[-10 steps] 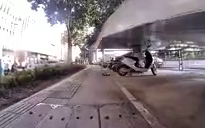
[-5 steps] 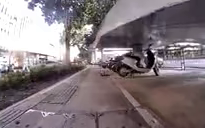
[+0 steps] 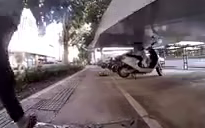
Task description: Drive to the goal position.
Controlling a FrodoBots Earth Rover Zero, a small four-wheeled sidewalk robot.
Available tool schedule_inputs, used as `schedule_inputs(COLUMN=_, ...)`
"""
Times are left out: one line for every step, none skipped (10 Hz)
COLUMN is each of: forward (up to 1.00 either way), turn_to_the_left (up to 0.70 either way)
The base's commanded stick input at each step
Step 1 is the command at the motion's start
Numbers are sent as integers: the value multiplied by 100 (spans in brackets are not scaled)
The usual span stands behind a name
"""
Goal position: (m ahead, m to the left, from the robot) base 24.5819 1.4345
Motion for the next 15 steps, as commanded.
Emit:
schedule_inputs(forward=45, turn_to_the_left=0)
schedule_inputs(forward=45, turn_to_the_left=0)
schedule_inputs(forward=45, turn_to_the_left=0)
schedule_inputs(forward=45, turn_to_the_left=0)
schedule_inputs(forward=45, turn_to_the_left=0)
schedule_inputs(forward=45, turn_to_the_left=0)
schedule_inputs(forward=45, turn_to_the_left=0)
schedule_inputs(forward=45, turn_to_the_left=0)
schedule_inputs(forward=45, turn_to_the_left=0)
schedule_inputs(forward=45, turn_to_the_left=0)
schedule_inputs(forward=45, turn_to_the_left=0)
schedule_inputs(forward=45, turn_to_the_left=0)
schedule_inputs(forward=45, turn_to_the_left=0)
schedule_inputs(forward=45, turn_to_the_left=0)
schedule_inputs(forward=45, turn_to_the_left=1)
